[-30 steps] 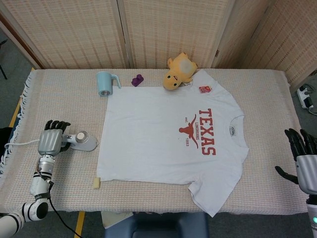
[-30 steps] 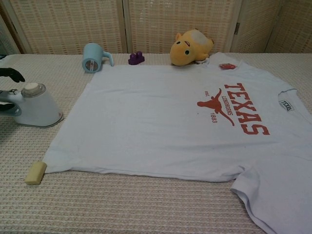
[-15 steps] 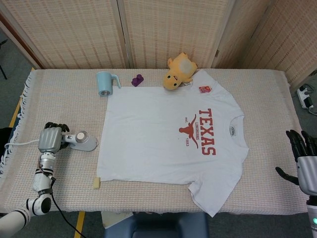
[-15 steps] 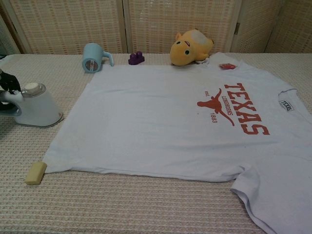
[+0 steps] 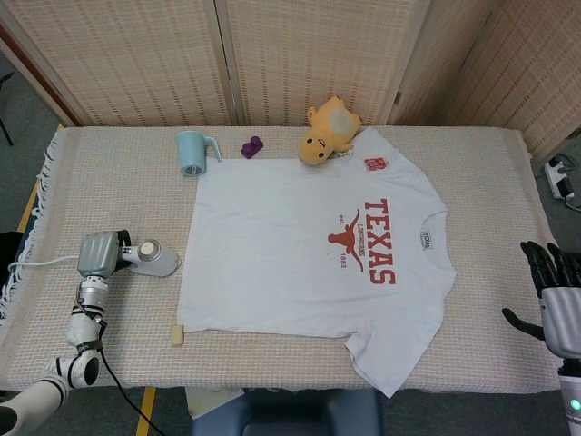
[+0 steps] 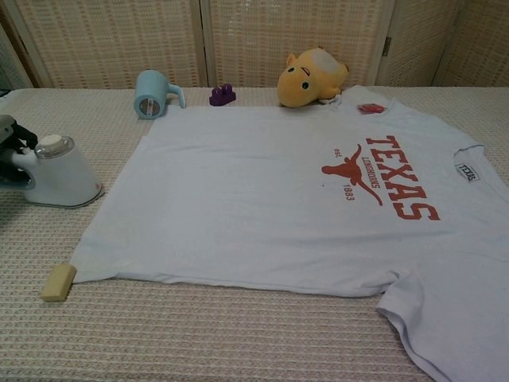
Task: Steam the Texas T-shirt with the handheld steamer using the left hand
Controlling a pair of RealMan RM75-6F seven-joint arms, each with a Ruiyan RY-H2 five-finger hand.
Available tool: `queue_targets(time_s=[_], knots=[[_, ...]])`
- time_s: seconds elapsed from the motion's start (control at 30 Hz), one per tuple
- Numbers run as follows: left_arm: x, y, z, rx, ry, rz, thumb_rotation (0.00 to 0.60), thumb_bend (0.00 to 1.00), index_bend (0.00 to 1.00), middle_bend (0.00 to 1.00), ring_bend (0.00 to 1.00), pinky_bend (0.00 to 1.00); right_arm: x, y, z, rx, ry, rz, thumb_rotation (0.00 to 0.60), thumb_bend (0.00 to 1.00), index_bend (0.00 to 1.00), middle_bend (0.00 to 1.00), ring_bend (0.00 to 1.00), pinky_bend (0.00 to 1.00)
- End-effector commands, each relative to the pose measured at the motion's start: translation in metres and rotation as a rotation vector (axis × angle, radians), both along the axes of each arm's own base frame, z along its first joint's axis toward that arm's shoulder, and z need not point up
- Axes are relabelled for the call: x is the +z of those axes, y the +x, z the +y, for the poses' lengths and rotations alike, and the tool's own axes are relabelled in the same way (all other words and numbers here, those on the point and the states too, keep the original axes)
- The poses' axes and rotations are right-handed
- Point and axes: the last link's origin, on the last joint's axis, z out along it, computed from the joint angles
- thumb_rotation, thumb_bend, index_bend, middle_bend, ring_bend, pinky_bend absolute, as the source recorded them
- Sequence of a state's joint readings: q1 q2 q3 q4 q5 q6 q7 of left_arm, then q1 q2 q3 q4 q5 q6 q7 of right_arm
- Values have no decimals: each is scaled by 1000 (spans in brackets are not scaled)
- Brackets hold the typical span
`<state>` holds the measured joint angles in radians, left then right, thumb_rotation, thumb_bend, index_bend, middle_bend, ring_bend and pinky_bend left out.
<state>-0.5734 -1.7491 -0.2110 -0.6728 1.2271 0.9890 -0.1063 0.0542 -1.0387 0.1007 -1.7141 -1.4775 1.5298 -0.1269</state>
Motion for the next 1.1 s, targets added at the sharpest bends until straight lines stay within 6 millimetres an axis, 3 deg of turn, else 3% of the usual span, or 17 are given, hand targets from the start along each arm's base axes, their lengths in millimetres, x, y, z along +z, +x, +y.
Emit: queue_targets(time_s=[0.03,0.27,0.3,0.43,0.57,0.7,0.87,1.1], knots=[[-2,0,1,-15,8,-49,600,363,875,947,777,673,-11,2,-4,1,66,-18,600,1,0,114,45,142],[10,2,3,-78,57,-120,600,361,958,1000,854,728,-35,6,-12,0,229,-45,600,4,0,143,56,160],[13,3,3,-92,66,-128,600,360,961,1000,857,730,-39,7,-12,2,259,-45,600,52,0,145,58,165],[24,10,3,-151,93,-150,600,360,955,1000,855,730,-56,11,-13,48,373,-52,600,515,36,157,74,195],[31,27,1,-231,105,-176,600,360,953,1000,854,730,-75,10,-16,58,490,-94,600,793,25,159,71,196],[30,58,-5,-320,90,-221,600,361,952,1000,854,731,-96,5,-21,42,605,-120,600,978,0,140,22,163],[13,105,-13,-392,8,-242,600,360,949,1000,848,730,-115,-1,-35,45,662,-112,562,1000,0,100,0,80],[-27,170,-19,-461,-125,-248,600,360,948,1000,847,731,-144,-6,-47,78,717,-80,547,1000,0,82,0,19]])
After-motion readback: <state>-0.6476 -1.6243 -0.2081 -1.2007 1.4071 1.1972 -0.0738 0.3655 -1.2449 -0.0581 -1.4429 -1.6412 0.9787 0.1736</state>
